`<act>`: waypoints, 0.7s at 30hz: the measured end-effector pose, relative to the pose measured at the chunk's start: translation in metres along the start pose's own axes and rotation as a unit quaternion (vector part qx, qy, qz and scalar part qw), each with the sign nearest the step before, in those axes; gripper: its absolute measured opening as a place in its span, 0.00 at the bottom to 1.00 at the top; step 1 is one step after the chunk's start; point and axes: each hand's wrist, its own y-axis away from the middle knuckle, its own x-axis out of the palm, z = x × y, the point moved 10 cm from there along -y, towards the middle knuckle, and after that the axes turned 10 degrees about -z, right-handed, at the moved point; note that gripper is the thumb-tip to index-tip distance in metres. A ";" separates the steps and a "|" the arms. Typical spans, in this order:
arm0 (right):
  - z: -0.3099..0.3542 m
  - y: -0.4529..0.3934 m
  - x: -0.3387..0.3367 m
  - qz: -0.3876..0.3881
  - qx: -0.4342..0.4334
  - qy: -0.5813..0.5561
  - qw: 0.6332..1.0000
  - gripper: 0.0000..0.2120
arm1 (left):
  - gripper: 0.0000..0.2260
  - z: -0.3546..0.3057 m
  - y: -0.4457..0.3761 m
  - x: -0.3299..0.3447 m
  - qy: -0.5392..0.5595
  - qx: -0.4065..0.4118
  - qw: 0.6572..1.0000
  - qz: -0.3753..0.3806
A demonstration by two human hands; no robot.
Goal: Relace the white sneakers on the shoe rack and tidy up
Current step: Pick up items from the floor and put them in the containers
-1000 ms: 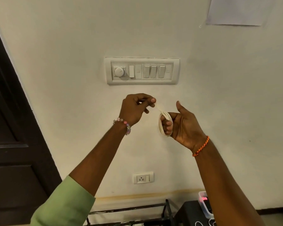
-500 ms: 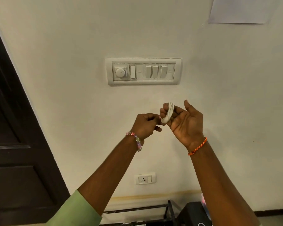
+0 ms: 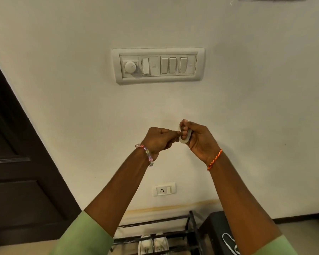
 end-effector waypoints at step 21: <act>-0.091 0.006 -0.189 -0.254 0.028 0.314 0.915 0.06 | 0.07 0.164 -0.011 0.069 -0.133 -0.041 0.990 0.002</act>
